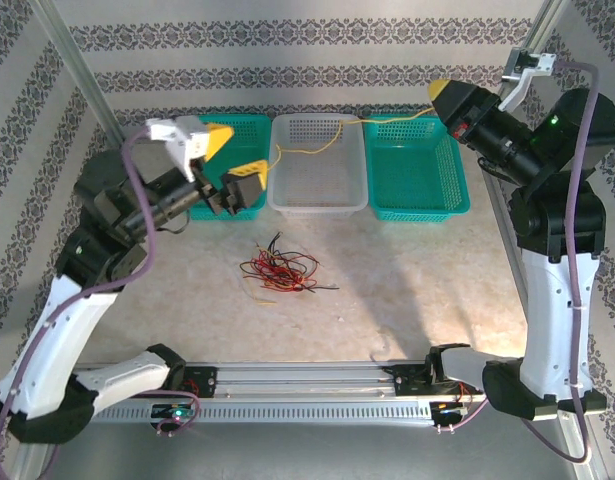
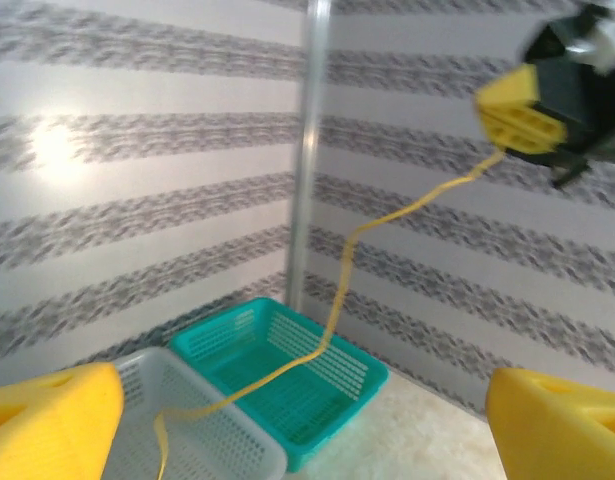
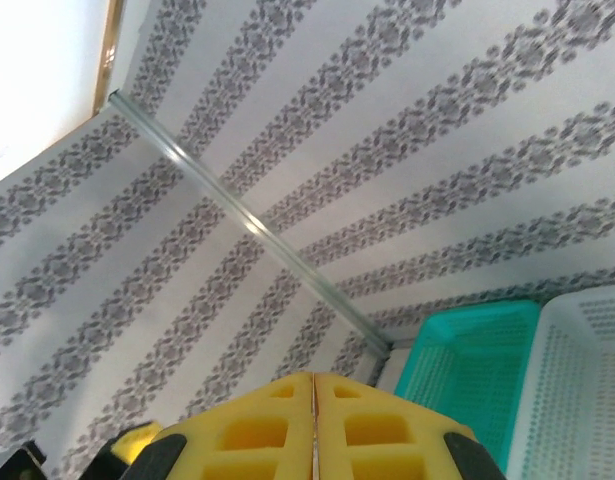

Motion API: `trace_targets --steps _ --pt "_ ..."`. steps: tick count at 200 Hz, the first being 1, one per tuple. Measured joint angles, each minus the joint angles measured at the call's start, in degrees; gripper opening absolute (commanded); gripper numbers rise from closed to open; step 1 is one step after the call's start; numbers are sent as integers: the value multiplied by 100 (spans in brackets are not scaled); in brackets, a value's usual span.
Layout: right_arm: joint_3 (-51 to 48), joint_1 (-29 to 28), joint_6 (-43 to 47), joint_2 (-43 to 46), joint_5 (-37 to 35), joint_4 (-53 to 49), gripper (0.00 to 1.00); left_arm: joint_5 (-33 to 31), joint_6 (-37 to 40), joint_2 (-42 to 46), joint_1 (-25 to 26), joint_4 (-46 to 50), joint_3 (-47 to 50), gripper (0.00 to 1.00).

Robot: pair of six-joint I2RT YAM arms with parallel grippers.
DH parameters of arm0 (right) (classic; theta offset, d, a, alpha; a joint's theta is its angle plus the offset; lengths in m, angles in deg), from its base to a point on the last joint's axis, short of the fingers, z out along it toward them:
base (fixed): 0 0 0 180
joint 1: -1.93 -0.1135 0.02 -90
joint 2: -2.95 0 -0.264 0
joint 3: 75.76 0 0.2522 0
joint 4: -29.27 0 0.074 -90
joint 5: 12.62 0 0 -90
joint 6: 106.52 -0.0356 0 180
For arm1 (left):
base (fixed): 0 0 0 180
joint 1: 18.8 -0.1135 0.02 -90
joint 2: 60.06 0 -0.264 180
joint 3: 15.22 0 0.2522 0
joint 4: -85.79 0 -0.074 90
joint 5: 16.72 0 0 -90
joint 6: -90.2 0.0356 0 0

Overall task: Untangle the cables
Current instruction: Pass the cable.

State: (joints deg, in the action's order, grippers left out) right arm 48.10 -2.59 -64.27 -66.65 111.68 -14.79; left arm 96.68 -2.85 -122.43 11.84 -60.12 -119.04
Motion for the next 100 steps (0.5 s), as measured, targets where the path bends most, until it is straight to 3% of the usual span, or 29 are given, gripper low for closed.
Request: trace_targets --steps 23,40,80,100 --pt "-210 -28 -79 52 195 107 0 345 726 -708 262 503 -522 93" --pt "-400 -28 -186 101 306 219 0 481 1110 -1174 361 831 -573 86" --pt "-529 -63 -337 109 487 382 0 466 1617 -1537 457 1034 -245 49" --pt "-529 -79 -356 109 531 455 0 363 1764 -1488 457 977 -205 41"
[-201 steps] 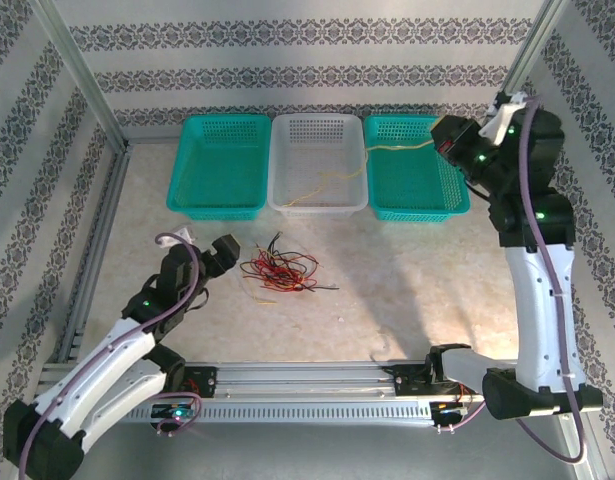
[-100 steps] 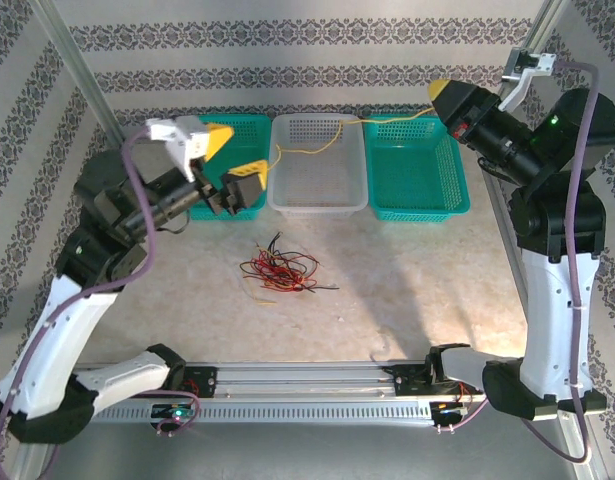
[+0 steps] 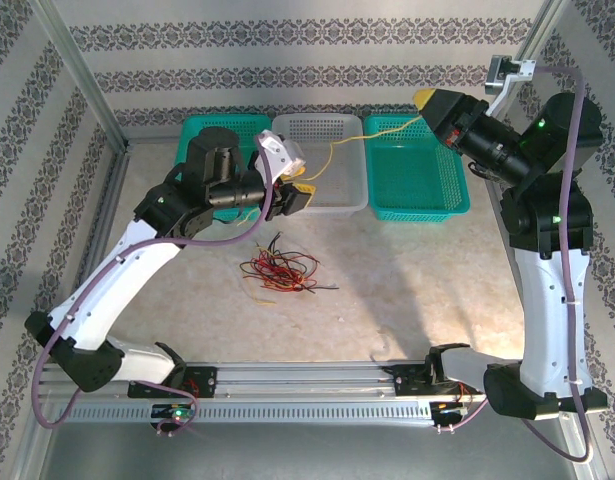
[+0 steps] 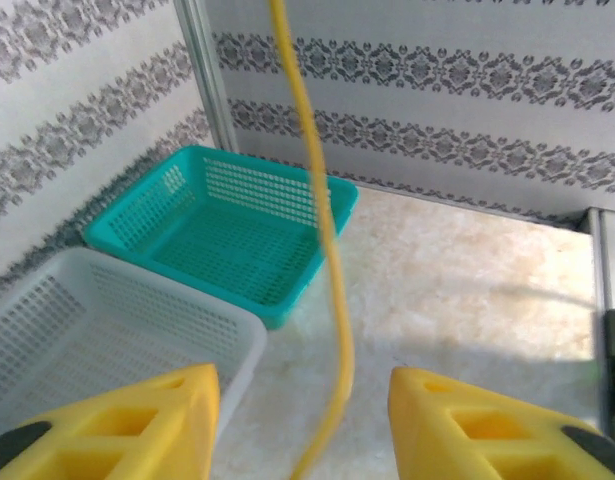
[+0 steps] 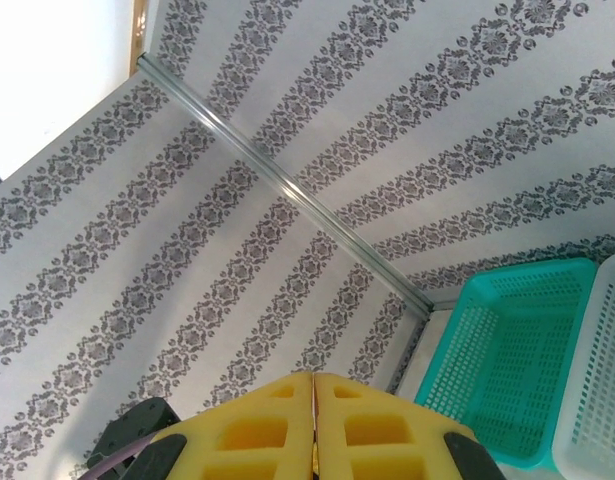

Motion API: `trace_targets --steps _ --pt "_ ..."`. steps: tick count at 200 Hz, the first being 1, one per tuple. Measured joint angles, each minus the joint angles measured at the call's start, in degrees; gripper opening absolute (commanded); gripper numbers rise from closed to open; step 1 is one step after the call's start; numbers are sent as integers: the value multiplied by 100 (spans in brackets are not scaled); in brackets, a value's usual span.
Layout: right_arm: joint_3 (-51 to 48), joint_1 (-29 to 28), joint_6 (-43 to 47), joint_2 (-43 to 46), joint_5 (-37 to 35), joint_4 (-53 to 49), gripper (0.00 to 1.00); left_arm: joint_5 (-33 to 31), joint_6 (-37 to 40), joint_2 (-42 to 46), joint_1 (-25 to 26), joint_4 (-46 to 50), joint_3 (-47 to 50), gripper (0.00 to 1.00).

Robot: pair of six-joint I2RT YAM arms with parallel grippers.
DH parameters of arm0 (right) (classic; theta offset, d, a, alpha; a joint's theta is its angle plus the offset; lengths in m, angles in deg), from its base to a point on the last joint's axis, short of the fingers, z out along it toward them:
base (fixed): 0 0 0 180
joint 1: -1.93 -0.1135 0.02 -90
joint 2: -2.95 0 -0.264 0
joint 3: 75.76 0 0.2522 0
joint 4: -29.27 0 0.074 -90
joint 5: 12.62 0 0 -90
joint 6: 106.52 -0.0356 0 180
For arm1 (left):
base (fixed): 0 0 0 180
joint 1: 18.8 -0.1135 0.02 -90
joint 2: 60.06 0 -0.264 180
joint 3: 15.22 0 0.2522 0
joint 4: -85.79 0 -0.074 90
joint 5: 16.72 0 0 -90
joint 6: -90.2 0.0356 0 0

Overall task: Untangle the cables
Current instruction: Pass the cable, then place the cable into the container.

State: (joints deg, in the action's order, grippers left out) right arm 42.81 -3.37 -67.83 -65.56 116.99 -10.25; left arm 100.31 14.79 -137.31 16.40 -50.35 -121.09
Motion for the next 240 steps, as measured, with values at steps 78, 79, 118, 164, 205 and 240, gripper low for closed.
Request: trace_targets --steps 78,79,118,164,205,240 --pt "-74 -59 -107 0 55 208 1 -330 153 317 7 -531 566 2" --pt "-79 -59 -107 0 57 205 2 -332 155 321 9 -535 575 2" --pt "-328 -44 15 114 -254 46 95 -826 46 540 9 -835 868 0" --pt "-1257 713 197 999 -1161 -540 98 -1746 -164 614 -151 -918 1047 0" --pt "-2223 885 103 1449 -1104 -623 98 -2780 -173 -4 -835 -1095 802 0" --pt "-3224 885 -136 1735 -903 -632 98 -4079 105 -1143 -1373 -1768 490 0"
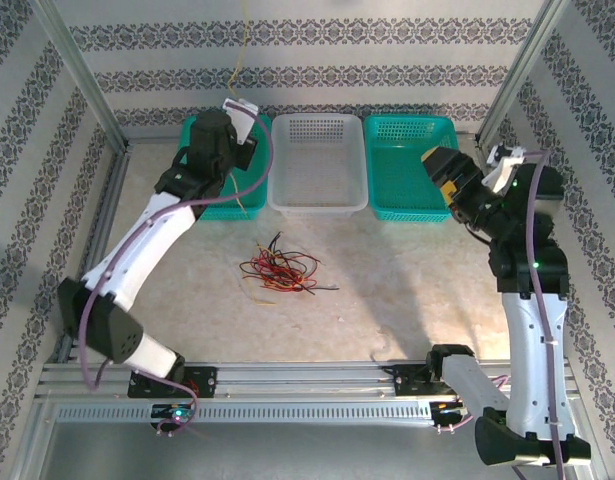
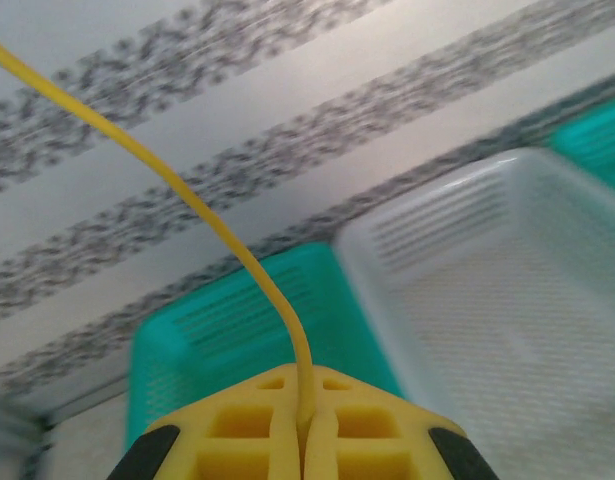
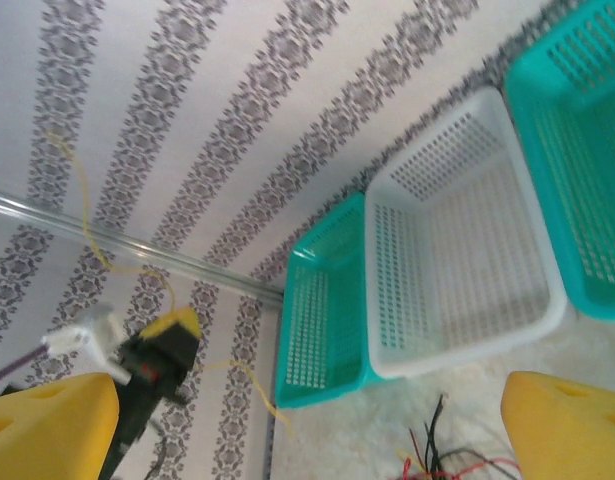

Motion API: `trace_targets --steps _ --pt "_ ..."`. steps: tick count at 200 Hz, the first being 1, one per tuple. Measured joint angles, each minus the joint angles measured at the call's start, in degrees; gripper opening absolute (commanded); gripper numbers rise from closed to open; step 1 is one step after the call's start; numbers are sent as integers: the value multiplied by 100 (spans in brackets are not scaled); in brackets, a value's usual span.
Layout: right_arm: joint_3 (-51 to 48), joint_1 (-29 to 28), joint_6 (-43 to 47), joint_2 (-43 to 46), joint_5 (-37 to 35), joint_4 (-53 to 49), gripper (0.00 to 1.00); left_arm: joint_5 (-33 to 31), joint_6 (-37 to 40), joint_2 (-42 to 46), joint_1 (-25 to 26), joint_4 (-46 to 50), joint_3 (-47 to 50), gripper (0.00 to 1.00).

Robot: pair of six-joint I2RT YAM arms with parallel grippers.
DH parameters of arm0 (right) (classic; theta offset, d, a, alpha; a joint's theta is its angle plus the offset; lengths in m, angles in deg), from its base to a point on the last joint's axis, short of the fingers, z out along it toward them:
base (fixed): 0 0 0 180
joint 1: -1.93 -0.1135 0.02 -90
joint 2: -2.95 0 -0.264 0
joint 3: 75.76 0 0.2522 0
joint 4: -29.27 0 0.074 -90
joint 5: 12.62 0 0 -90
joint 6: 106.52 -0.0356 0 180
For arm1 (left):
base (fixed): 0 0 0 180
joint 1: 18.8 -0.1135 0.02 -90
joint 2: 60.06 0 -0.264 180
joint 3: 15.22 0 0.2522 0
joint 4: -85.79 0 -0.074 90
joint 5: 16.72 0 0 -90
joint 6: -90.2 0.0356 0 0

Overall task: Untangle the cables
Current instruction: Place the cable into the container.

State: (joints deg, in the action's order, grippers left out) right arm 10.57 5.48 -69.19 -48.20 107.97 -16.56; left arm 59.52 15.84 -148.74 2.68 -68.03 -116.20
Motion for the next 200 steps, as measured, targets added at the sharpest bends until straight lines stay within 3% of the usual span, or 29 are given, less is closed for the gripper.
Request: trace_targets --steps 25,48,77,112,156,176,200 --pt "-323 0 -66 289 122 -81 98 -726 247 -866 -282 -452 -219 0" --pt "-442 0 -105 584 203 -103 98 -964 57 -1598 -610 -358 -826 0" --pt "-645 0 -160 861 205 -94 98 -852 -715 -2225 -992 42 -1676 0" --pt "-811 -2 -249 938 199 -136 96 -444 -1749 -2588 -1176 315 -1926 0" --pt "-811 -7 -271 1169 179 -330 96 195 -2592 -3150 -1281 684 -2046 52" --pt "-807 -48 -280 1305 179 -398 96 356 -2824 -3333 -1298 920 -2162 62" --pt "-754 -229 -258 1281 129 -595 95 476 -3003 -3246 -1298 1080 -2059 67"
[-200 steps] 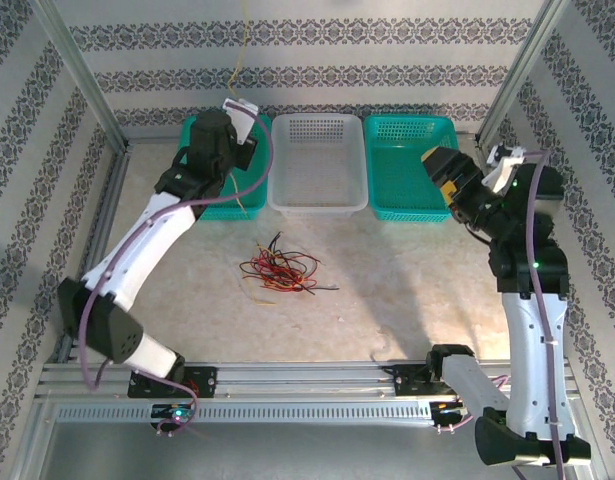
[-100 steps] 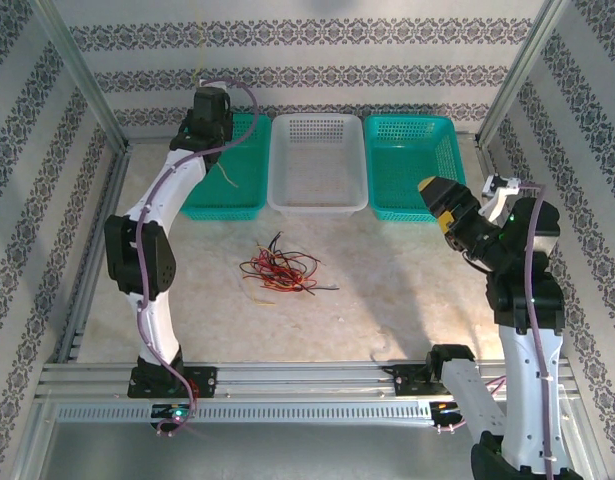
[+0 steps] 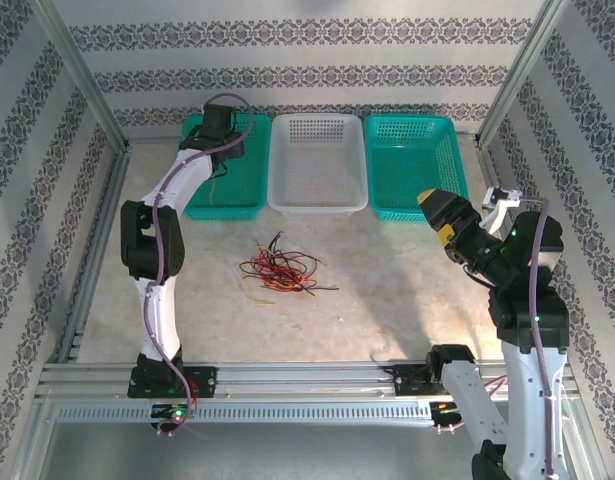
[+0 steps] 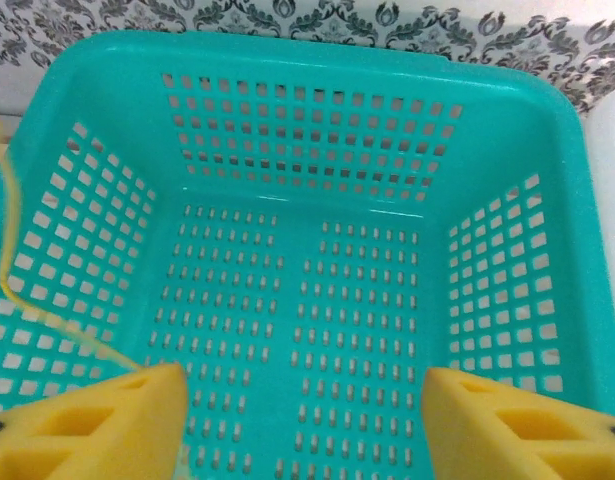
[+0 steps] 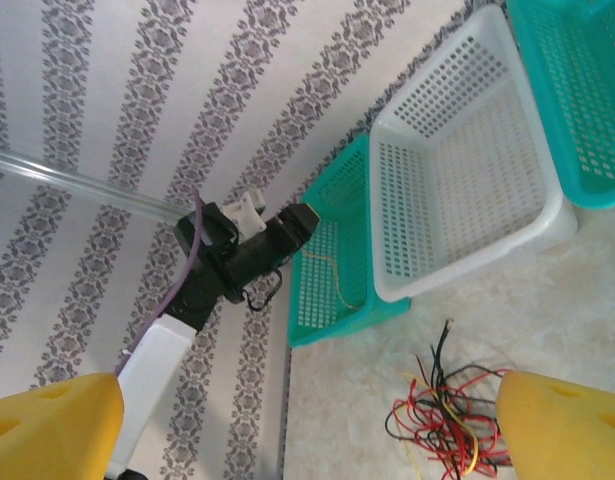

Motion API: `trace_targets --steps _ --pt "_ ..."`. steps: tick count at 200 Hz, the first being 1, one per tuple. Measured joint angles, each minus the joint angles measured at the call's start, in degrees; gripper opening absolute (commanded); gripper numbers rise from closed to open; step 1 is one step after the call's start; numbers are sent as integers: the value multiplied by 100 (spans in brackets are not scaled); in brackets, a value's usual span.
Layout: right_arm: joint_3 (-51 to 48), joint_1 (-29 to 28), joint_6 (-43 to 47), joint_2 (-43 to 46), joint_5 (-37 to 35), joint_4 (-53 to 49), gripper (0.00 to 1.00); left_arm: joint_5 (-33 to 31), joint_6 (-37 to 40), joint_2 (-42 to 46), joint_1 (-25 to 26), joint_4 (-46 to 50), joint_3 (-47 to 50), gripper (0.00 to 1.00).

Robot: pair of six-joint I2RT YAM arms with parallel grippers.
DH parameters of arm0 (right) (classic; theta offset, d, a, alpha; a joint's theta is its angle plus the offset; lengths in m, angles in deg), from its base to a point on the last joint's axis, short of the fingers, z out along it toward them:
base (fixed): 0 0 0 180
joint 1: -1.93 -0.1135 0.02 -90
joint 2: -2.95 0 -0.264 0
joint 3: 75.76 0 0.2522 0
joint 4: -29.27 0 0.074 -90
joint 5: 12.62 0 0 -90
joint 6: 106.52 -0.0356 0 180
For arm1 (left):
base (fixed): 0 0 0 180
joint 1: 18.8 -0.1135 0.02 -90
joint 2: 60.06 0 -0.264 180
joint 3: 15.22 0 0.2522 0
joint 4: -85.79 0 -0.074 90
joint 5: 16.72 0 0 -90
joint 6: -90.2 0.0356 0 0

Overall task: Untangle the cables
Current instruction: Place the cable into the container, then untie the cable from multiple cables.

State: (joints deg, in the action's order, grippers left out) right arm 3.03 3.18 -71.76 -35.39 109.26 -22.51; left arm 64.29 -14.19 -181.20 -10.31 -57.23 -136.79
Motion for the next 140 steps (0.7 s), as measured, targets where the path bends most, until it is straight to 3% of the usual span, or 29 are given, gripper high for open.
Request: trace_targets --steps 43,82,140 --pt "212 -772 319 -398 -426 -431 93 155 -328 1318 9 -4 1049 69" --pt "328 -2411 831 -997 -1725 -822 90 503 -866 3445 111 -186 2378 68" --pt "1314 -4631 1676 -3091 -3897 -1099 84 1513 -1803 5829 415 472 4645 44"
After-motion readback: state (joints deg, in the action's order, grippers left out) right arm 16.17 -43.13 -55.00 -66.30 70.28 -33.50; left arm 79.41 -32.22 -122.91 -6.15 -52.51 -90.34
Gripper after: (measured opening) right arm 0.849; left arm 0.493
